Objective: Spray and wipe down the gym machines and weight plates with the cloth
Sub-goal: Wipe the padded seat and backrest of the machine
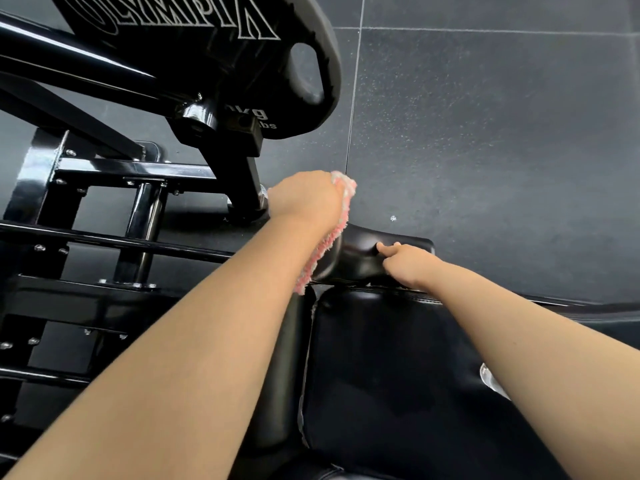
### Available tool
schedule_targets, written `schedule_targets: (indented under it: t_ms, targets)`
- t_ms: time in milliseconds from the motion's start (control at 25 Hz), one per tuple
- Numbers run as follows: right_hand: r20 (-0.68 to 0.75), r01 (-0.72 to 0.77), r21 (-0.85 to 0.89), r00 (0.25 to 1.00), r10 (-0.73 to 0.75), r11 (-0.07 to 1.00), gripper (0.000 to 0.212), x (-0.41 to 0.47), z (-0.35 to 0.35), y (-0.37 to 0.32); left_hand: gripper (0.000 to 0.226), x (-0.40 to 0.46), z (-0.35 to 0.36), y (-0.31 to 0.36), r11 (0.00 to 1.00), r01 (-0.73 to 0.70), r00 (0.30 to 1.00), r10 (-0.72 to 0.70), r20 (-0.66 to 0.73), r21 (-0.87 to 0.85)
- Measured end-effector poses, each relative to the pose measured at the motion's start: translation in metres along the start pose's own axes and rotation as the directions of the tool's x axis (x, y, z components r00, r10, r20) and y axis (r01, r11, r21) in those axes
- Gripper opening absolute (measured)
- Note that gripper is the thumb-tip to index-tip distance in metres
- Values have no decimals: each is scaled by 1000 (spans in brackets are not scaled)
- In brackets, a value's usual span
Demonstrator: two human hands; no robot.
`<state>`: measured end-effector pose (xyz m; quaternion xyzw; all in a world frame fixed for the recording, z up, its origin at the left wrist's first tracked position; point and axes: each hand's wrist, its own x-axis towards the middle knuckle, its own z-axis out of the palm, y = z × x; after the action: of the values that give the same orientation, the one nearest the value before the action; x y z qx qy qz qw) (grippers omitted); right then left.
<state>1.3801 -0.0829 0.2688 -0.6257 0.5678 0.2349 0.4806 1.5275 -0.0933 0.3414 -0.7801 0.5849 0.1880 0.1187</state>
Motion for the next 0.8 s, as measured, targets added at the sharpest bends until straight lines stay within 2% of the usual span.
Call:
schedule_targets:
  t_ms: [80,120,160,240,320,400,440,480,520,560,600,640,680,720,800]
  targets:
    - [-118,40,227,993,-13,973,53,1,-1,2,24,6,-1,8,993,-33,999,31,14,113]
    - [-221,52,385,975,37,921,51,0,-3,1,23,4,3,11,991,-52,999,53,-3,121]
    - [-336,85,525,935,115,847,49,-2,-6,-1,24,-2,11,12,989,-80,995,87,-52,124]
    - [-528,239,627,830,179,742,42,-13,-15,-13,29,-22,31,8,980,-138,962,166,-217,141]
    - [-635,485,631,771,44,606,38,-31,-24,-37,38,-41,54,1,976,-145,903,198,-382,163]
    - [-620,638,589,751,-229,496,37,-51,-28,-65,60,-52,64,-6,973,-150,875,214,-434,177]
    - [-542,640,553,763,-353,534,31,-54,-27,-76,70,-57,67,-10,978,-183,874,207,-440,97]
    - [-440,612,501,789,-429,612,28,-56,-23,-84,79,-63,65,-15,975,-205,879,147,-453,-81]
    - [-356,578,431,815,-458,693,31,-55,-18,-88,86,-72,62,-21,932,-162,913,17,-407,-324]
    - [-321,578,347,813,-485,739,34,-52,-13,-90,88,-82,60,-29,824,-74,936,-137,-323,-562]
    - [-328,606,233,785,-525,761,36,-49,-7,-89,83,-92,60,-38,698,7,925,-277,-261,-716]
    - [-334,613,109,764,-552,782,40,-46,-2,-90,70,-101,61,-46,620,54,898,-373,-233,-783]
    - [-319,582,-9,769,-554,813,45,-42,0,-94,55,-108,62,-51,593,86,876,-428,-222,-801]
    - [-298,523,-110,794,-530,845,48,-37,0,-100,45,-112,64,-52,580,105,864,-456,-214,-808]
    - [-268,415,-200,848,-457,888,36,-24,-7,-118,41,-109,63,-50,525,102,841,-499,-209,-845]
